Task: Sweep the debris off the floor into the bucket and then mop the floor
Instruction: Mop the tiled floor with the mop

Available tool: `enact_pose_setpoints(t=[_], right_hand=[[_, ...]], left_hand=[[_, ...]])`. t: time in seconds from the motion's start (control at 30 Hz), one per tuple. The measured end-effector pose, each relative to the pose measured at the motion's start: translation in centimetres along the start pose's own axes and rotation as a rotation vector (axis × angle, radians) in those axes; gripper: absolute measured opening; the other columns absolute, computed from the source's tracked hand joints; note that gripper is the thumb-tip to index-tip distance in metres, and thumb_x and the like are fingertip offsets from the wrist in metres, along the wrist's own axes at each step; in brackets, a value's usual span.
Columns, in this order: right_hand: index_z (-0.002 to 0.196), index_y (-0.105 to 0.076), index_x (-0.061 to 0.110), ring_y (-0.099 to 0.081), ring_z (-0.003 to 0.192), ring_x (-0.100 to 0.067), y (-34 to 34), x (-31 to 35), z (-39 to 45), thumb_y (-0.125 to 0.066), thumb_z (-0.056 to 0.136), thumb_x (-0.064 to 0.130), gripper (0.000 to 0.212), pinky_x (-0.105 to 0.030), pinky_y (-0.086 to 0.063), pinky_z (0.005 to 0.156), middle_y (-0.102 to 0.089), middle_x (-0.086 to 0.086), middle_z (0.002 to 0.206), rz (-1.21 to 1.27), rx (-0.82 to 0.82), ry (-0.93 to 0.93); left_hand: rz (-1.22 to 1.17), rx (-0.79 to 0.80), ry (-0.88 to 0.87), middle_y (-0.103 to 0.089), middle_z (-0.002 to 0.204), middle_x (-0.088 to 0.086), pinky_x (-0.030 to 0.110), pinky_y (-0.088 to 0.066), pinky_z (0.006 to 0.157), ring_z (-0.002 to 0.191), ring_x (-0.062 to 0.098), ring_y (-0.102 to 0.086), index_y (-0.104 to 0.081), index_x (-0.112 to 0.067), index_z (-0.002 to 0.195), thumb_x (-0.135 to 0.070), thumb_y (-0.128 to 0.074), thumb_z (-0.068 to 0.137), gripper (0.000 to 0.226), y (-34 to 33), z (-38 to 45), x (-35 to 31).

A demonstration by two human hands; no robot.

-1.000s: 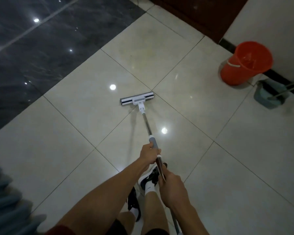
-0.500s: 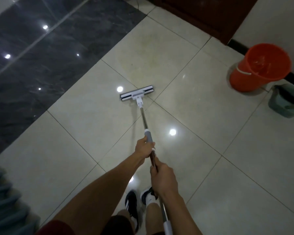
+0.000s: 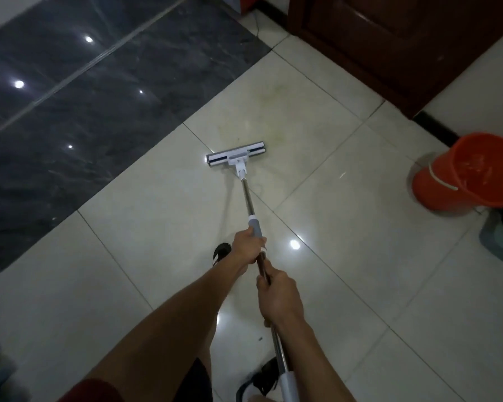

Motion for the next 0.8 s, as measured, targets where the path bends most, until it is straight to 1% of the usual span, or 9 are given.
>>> enact_pose_setpoints(t=[0.13,0.23,0.33,0.43,0.47,0.57,0.63,0.7,0.8], right_hand=[[0.145,-0.044,0.036,-0.064,0.052,-0.016,1.3,7.2,6.5,-0.043,0.103,0.027,0.043,-0.025,-0.05,0.042,-0.065,-0.001,0.077,0.021,0.019,-0.003],[0.14,-0.049,0.037,-0.065,0.054,-0.019,2.1,13.5,11.3,-0.043,0.103,0.03,0.038,-0.03,-0.056,0.048,-0.065,-0.003,0.075,0.055,0.026,-0.05],[0.144,-0.043,0.04,-0.066,0.06,-0.019,2.9,19.2,16.3,-0.044,0.103,0.029,0.042,-0.035,-0.06,0.058,-0.066,-0.003,0.076,0.038,0.017,-0.037],[0.146,-0.043,0.038,-0.066,0.061,-0.021,3.7,23.7,21.2,-0.045,0.103,0.028,0.044,-0.039,-0.061,0.06,-0.065,-0.003,0.076,0.025,0.003,-0.019],[0.145,-0.043,0.039,-0.066,0.062,-0.022,3.9,25.0,22.7,-0.046,0.103,0.029,0.044,-0.04,-0.061,0.06,-0.065,-0.003,0.076,0.025,-0.001,-0.015],[0.144,-0.045,0.04,-0.068,0.066,-0.025,4.6,29.0,27.2,-0.046,0.102,0.029,0.044,-0.041,-0.061,0.064,-0.066,-0.003,0.08,0.02,-0.009,-0.007],[0.141,-0.048,0.038,-0.069,0.062,-0.025,5.1,31.3,30.0,-0.046,0.101,0.03,0.041,-0.038,-0.06,0.058,-0.068,-0.005,0.084,0.026,-0.007,-0.009],[0.14,-0.051,0.035,-0.069,0.058,-0.026,5.5,33.4,32.7,-0.046,0.101,0.03,0.039,-0.038,-0.061,0.054,-0.068,-0.006,0.087,0.036,-0.002,-0.001],[0.137,-0.054,0.03,-0.068,0.055,-0.024,6.0,35.4,36.2,-0.046,0.102,0.03,0.036,-0.039,-0.062,0.054,-0.067,-0.005,0.089,0.024,-0.011,0.011]], left_hand=[[0.018,0.015,-0.005,-0.064,0.084,0.006,0.033,-0.052,0.066,0.081,0.024,-0.065,-0.065,-0.009,0.096,-0.016,-0.069,0.093,0.009,3.3,6.4,-6.7],[-0.04,0.008,0.032,-0.067,0.086,0.007,0.033,-0.056,0.067,0.08,0.024,-0.066,-0.062,-0.019,0.083,-0.014,-0.072,0.09,0.013,7.0,10.8,-12.0],[-0.072,0.034,0.038,-0.07,0.097,0.014,0.03,-0.05,0.061,0.081,0.025,-0.066,-0.066,-0.013,0.093,-0.014,-0.072,0.089,0.007,10.0,15.1,-17.2],[-0.103,0.05,0.022,-0.07,0.106,0.015,0.035,-0.057,0.072,0.087,0.026,-0.069,-0.068,-0.008,0.115,-0.016,-0.072,0.09,0.026,11.9,19.4,-21.7],[-0.107,0.053,0.018,-0.07,0.105,0.015,0.036,-0.058,0.075,0.087,0.027,-0.069,-0.068,-0.009,0.116,-0.015,-0.072,0.09,0.028,12.5,20.6,-23.2],[-0.127,0.039,0.006,-0.066,0.097,0.013,0.036,-0.053,0.068,0.081,0.027,-0.066,-0.064,-0.016,0.096,-0.014,-0.072,0.089,0.01,14.6,24.3,-27.5],[-0.117,0.028,0.005,-0.066,0.095,0.013,0.037,-0.049,0.067,0.08,0.027,-0.065,-0.062,-0.019,0.09,-0.015,-0.072,0.089,0.011,15.8,26.7,-30.0],[-0.118,0.017,0.011,-0.066,0.095,0.013,0.036,-0.048,0.068,0.079,0.026,-0.065,-0.063,-0.017,0.096,-0.015,-0.072,0.089,0.011,16.8,28.9,-32.3],[-0.116,0.009,0.01,-0.066,0.1,0.013,0.037,-0.05,0.07,0.081,0.025,-0.064,-0.065,-0.012,0.114,-0.017,-0.07,0.092,0.024,17.6,31.8,-34.9]])
Point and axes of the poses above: each hand's wrist, its own z-axis towards the middle knuckle, its own y-axis out of the back of the hand, x = y × z, the point moved 3 cm from there along z, towards the middle knuckle
